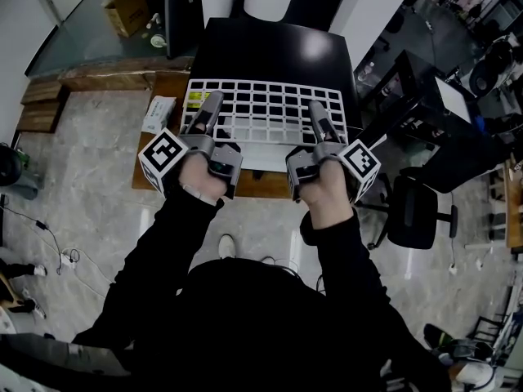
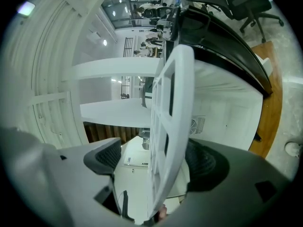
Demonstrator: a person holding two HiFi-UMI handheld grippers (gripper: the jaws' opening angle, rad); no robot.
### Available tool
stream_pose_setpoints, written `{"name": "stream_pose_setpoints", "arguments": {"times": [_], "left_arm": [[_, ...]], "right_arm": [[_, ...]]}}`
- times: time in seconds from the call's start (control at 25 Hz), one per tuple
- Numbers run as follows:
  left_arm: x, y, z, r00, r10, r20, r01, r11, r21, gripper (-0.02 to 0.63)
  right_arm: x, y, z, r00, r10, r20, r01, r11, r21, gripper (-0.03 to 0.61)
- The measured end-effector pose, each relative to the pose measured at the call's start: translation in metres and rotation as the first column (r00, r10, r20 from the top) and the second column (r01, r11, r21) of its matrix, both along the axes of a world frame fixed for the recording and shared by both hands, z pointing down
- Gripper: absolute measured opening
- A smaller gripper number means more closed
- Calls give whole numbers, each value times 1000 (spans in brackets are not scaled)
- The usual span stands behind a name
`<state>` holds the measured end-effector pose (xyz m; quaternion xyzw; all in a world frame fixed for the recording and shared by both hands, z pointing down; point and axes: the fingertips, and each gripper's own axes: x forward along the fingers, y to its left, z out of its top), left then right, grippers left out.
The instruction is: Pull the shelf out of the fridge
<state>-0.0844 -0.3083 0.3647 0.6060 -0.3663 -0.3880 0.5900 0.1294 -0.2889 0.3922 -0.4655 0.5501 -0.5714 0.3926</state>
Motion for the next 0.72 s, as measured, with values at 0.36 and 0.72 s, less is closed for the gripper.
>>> {"name": "stream_pose_setpoints", "arguments": {"times": [0.36,0.72], "left_arm": [[0,1,-3,1000,8,20,-8,999,40,354],[1,4,-6,1000,18,23,-19,999,50,370]], "right_arm": [[-2,1,6,1000,-15,4,15,1000,11,416],[-23,9,4,996,-76,42,75,997,36,413]]}}
